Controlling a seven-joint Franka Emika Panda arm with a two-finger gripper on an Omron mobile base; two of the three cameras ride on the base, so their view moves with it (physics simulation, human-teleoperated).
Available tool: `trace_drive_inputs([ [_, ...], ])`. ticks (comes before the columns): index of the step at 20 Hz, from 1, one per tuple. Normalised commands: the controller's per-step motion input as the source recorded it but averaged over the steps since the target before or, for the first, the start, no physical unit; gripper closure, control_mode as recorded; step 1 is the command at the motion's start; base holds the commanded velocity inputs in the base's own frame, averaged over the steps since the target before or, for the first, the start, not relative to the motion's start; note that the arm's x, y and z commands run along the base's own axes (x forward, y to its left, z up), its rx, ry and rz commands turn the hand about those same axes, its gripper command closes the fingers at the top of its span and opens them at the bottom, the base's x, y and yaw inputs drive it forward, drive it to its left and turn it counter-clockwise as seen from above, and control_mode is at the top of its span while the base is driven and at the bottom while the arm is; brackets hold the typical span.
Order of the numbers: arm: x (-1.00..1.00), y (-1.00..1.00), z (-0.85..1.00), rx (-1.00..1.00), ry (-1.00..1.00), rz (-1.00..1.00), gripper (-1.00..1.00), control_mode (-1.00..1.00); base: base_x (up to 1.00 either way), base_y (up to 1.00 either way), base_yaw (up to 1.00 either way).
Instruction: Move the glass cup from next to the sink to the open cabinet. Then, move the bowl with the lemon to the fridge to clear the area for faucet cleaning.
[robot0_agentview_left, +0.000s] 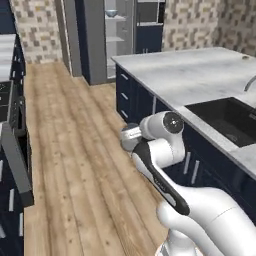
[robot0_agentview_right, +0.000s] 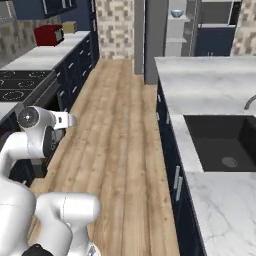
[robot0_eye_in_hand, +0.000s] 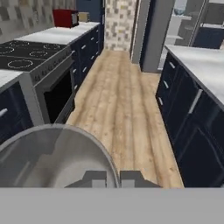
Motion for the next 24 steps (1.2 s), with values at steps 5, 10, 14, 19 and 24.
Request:
trace_drive_inputs([
  [5,0.0,0.0,0.0,0.0,0.0,0.0,1.0,1.0,0.24,-0.11,0.69],
  [10,0.0,0.0,0.0,0.0,0.0,0.0,1.0,1.0,-0.45,0.0,0.88],
  [14,0.0,0.0,0.0,0.0,0.0,0.0,1.0,1.0,-0.32,-0.02,0.91],
  [19,0.0,0.0,0.0,0.0,0.0,0.0,1.0,1.0,-0.07,0.0,0.96],
  [24,0.0,0.0,0.0,0.0,0.0,0.0,1.0,1.0,-0.07,0.0,0.96],
])
